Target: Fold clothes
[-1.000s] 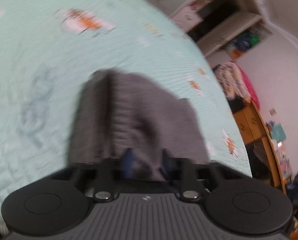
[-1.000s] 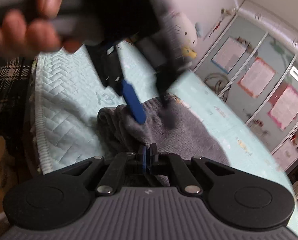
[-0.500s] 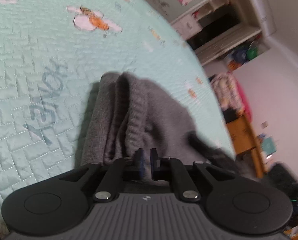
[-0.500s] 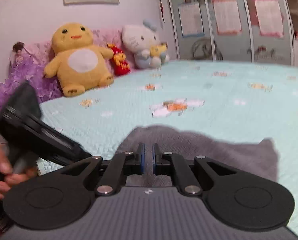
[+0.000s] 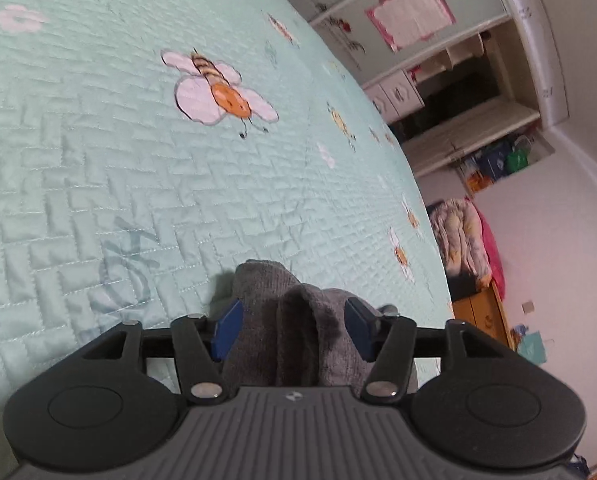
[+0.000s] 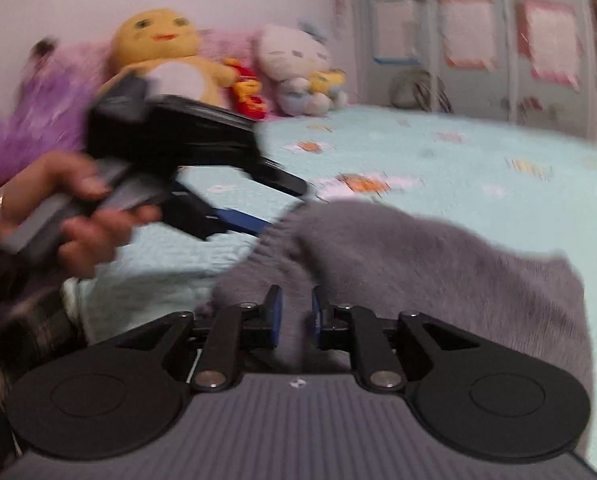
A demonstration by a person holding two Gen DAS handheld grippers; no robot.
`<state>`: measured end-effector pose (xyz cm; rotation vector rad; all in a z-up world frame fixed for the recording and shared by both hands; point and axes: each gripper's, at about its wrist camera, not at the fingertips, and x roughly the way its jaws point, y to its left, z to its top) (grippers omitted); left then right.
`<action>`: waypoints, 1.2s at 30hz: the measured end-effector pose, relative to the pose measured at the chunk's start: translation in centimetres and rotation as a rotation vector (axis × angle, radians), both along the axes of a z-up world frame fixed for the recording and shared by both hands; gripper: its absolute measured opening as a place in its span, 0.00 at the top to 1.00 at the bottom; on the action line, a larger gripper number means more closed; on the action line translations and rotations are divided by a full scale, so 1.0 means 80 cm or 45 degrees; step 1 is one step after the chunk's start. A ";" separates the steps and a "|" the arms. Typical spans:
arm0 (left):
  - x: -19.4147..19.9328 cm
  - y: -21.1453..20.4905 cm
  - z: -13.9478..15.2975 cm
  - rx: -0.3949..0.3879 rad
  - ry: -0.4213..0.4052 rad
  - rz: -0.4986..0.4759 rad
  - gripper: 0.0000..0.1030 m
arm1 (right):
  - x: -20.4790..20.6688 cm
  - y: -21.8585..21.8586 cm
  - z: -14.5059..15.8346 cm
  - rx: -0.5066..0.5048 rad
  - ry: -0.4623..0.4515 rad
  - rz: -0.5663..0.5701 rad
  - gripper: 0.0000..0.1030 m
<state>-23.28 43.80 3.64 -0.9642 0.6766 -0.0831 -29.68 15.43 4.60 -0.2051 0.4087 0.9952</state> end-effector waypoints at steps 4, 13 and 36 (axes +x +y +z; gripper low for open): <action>0.008 -0.001 -0.006 -0.011 0.023 -0.050 0.39 | -0.045 0.025 -0.001 -0.199 -0.289 0.123 0.55; 0.015 0.001 -0.013 -0.021 0.048 -0.075 0.34 | -0.074 0.086 -0.027 -0.436 -0.597 0.128 0.55; 0.026 -0.001 0.064 0.027 -0.099 -0.146 0.67 | -0.079 0.083 0.050 -0.314 -0.599 -0.071 0.78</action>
